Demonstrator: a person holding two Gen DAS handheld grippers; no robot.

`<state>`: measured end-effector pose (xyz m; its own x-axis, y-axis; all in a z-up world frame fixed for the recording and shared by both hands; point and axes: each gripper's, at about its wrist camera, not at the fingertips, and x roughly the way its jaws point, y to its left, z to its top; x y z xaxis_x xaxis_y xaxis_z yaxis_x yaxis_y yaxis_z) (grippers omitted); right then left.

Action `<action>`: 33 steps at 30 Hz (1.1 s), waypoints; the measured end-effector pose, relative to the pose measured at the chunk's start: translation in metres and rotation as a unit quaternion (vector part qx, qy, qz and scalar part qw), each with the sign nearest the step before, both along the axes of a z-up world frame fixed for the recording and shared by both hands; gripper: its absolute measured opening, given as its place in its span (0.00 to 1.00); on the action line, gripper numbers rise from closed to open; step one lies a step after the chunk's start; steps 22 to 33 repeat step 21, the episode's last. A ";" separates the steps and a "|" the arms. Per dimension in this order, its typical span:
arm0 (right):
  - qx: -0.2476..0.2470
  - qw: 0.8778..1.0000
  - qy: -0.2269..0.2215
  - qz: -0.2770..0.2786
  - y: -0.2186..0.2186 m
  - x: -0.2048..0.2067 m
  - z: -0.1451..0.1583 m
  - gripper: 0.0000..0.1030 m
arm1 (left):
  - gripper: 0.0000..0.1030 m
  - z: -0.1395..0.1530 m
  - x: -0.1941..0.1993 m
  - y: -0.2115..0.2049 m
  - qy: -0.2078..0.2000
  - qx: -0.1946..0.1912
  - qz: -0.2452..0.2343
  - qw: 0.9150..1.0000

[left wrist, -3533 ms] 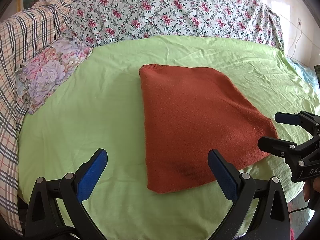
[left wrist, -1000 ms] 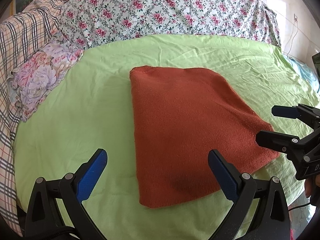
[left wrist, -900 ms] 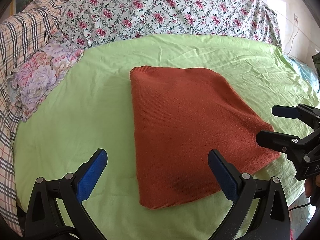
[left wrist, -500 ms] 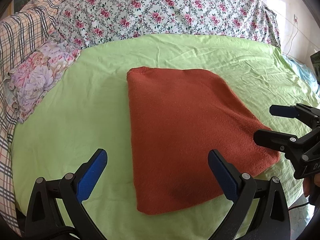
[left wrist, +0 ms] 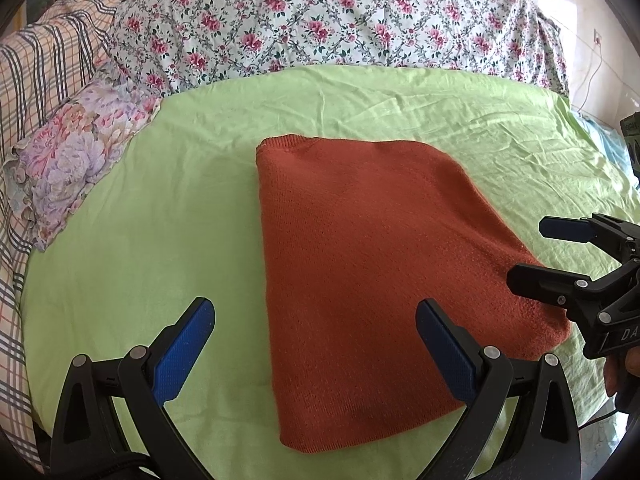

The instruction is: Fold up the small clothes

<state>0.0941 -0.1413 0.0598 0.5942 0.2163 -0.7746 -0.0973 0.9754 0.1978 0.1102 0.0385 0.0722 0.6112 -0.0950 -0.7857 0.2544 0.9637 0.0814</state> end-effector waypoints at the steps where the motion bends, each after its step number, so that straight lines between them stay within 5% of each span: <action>1: 0.000 1.000 0.001 0.000 0.000 0.001 0.000 0.97 | 0.98 0.000 0.001 0.000 0.000 0.000 0.000 1.000; 33: 0.005 1.000 0.003 0.002 0.005 0.010 -0.002 0.97 | 0.98 0.002 0.011 -0.001 -0.002 0.004 0.012 1.000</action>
